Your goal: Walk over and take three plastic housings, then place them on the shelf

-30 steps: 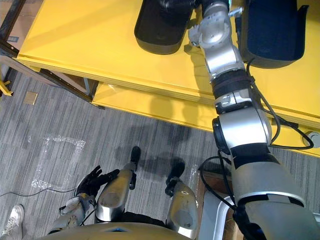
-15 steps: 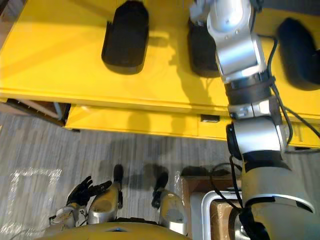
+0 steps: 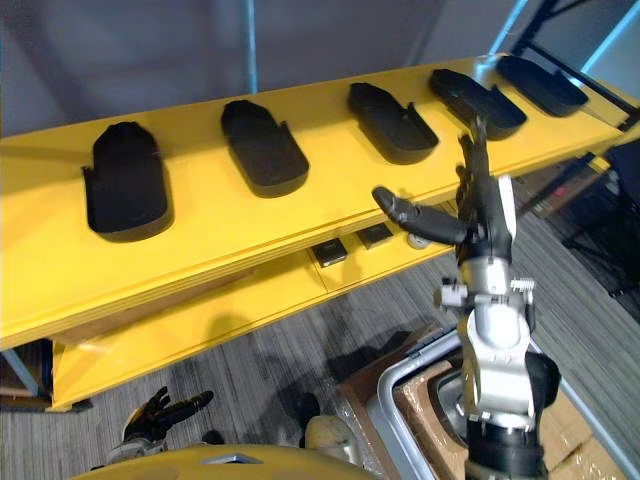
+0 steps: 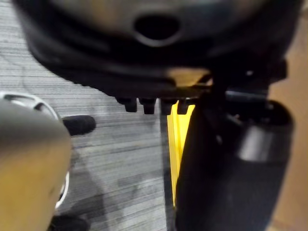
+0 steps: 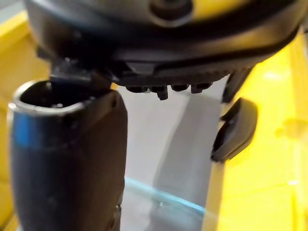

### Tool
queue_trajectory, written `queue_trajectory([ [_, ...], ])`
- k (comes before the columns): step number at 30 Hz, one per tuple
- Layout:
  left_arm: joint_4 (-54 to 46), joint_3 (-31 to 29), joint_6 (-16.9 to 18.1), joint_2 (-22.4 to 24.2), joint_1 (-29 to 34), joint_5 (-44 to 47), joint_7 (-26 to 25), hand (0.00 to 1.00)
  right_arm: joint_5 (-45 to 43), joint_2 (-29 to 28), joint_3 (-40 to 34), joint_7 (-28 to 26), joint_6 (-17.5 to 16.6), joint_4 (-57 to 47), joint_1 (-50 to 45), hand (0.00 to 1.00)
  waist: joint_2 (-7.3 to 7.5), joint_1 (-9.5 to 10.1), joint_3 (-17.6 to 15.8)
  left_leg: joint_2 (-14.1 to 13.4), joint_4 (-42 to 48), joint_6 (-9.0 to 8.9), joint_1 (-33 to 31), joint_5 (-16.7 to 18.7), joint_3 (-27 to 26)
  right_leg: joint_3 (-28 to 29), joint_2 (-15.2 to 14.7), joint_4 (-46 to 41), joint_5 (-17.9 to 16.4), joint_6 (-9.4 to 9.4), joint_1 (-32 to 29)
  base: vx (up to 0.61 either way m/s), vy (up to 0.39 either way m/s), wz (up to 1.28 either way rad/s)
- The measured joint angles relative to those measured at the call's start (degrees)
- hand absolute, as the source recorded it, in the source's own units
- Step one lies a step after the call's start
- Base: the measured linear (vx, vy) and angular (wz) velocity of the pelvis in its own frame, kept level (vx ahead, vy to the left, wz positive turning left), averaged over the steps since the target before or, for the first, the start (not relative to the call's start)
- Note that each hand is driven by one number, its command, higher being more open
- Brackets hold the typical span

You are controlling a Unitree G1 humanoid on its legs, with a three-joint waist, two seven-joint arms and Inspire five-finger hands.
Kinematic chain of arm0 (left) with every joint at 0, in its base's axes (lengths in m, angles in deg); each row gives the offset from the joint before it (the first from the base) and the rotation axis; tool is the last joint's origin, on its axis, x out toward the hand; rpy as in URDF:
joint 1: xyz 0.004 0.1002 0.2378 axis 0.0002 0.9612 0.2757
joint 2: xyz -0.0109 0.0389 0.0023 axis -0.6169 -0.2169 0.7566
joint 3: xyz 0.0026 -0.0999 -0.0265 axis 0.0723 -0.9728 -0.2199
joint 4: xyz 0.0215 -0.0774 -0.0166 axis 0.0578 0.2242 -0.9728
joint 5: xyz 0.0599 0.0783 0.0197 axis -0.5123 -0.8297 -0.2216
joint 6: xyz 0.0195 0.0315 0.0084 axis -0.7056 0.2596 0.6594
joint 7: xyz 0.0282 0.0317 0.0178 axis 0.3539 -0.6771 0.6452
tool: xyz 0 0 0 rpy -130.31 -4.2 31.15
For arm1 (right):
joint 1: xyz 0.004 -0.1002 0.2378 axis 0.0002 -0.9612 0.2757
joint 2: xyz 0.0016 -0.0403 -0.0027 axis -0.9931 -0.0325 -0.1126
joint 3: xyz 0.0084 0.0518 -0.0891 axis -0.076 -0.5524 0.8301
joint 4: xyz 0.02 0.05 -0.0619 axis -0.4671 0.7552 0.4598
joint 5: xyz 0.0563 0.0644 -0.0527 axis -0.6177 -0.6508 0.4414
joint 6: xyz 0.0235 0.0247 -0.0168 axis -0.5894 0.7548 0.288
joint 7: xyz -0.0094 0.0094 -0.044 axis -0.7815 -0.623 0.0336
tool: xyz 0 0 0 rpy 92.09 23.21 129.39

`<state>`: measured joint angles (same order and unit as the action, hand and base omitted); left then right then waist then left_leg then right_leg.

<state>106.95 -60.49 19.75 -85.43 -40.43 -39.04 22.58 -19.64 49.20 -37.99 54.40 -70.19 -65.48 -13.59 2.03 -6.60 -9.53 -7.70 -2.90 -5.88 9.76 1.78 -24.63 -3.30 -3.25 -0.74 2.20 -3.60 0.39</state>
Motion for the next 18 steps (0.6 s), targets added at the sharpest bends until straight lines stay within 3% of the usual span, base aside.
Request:
queue_trajectory([
  [3, 0.6, -0.1, 0.0, 0.3, -0.3, -2.2, 0.0, 1.00, 0.6, -4.4, 0.0, 5.8, -1.2, 0.1, -3.9, 1.00, -0.54, -0.53, 0.5, 0.0, -0.2, -0.33, 0.9, 0.3, -3.1, 2.9, 0.8, 0.2, 0.7, 0.20, -0.9, 0.00, 0.006, -0.50],
  [8, 2.2, -1.8, -0.3, 0.7, 0.1, -6.3, 1.0, 1.00, 0.3, -12.8, -0.1, 14.8, -5.1, 1.1, -13.0, 1.00, -0.82, -3.18, 1.1, -0.8, 0.1, -1.54, 4.3, 2.0, -11.9, 10.2, 2.8, 1.1, 2.3, 0.28, -1.3, -0.02, 0.003, -0.79],
  [14, 2.6, -1.6, -1.1, 3.2, 0.2, -6.1, 1.9, 1.00, -5.4, -17.4, -4.1, 16.3, -7.5, 1.6, -25.6, 1.00, -2.13, -6.85, 2.5, -2.0, 3.4, -2.55, 5.9, 5.1, -18.9, 15.0, 4.4, 1.9, 2.9, -0.17, -1.3, -0.02, -0.005, -0.55],
  [18, 1.4, -0.3, -1.3, 4.4, 0.1, -6.3, 3.1, 1.00, -9.2, -20.3, -4.4, 16.9, -9.6, 3.6, -28.5, 1.00, -2.25, -7.94, 3.4, -3.0, 4.9, -2.93, 5.8, 5.9, -19.5, 14.9, 4.7, 1.9, 3.0, -0.16, -1.2, -0.02, -0.034, -0.09],
])
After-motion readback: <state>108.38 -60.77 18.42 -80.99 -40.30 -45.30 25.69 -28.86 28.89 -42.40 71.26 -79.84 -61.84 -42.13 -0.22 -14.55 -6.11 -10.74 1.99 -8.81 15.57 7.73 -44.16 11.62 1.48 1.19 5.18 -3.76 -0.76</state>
